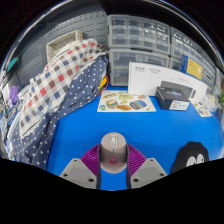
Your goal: Arrange mouse
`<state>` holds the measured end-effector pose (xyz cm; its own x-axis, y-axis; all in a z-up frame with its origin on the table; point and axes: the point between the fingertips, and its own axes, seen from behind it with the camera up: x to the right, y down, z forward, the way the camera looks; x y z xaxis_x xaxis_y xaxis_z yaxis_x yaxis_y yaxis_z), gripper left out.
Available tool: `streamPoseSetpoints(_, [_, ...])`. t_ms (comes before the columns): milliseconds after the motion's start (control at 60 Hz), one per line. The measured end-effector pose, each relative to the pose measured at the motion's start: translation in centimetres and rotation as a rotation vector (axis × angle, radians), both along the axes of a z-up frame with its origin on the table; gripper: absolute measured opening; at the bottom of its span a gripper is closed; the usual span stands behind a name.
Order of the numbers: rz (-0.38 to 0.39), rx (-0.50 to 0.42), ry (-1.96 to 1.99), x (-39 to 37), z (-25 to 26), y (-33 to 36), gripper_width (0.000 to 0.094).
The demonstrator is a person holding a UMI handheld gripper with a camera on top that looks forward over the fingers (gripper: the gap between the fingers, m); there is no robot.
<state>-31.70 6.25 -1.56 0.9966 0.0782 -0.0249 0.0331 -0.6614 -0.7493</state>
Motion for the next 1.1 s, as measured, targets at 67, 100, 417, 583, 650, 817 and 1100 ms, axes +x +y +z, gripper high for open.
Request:
streamPoseSetpoints(67, [0.034, -0.024, 0.021, 0.0, 0.5, -0.4, 0.0336])
streamPoseSetpoints(100, [0.048, -0.012, 0.036, 0.0, 1.4, -0.4, 0.0335])
streamPoseSetpoints(417, [0.112, 0.258, 0.017, 7.4, 20.0, -2.1, 0.0335])
streamPoseSetpoints(583, [0.095, 0.308, -0.025, 15.1, 23.5, -4.6, 0.0336])
streamPoseSetpoints(650, [0.082, 0.287, -0.035, 18.2, 22.0, -5.4, 0.0336])
streamPoseSetpoints(817, [-0.012, 0.123, -0.049, 25.0, 12.8, -7.3, 0.0333])
streamPoseSetpoints(1100, [-0.013, -0.079, -0.043, 26.4, 0.7, -10.3, 0.0336])
